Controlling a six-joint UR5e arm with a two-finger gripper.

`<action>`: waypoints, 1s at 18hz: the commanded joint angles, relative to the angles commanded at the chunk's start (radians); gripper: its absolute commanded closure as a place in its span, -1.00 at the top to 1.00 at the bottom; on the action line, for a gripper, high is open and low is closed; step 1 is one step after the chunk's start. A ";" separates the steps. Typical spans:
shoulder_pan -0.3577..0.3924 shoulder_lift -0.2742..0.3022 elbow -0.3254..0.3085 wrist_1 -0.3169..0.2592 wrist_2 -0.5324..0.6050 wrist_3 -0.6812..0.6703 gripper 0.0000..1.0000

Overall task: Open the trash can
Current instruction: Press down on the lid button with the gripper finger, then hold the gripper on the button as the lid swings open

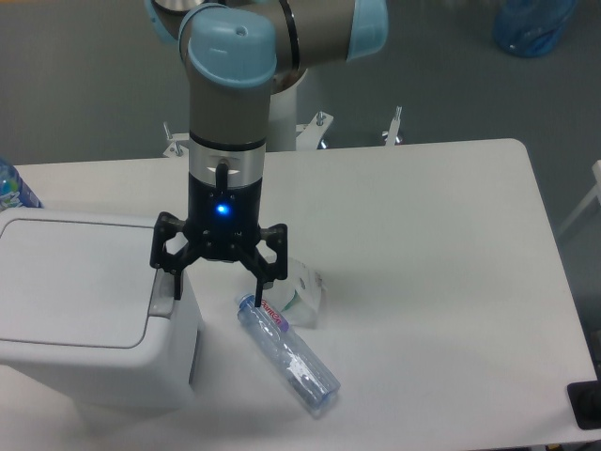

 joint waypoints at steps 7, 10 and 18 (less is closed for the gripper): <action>-0.005 0.011 -0.024 0.000 0.000 -0.026 1.00; -0.009 0.005 -0.028 0.000 0.000 -0.026 1.00; -0.011 -0.003 -0.026 0.000 0.002 -0.021 1.00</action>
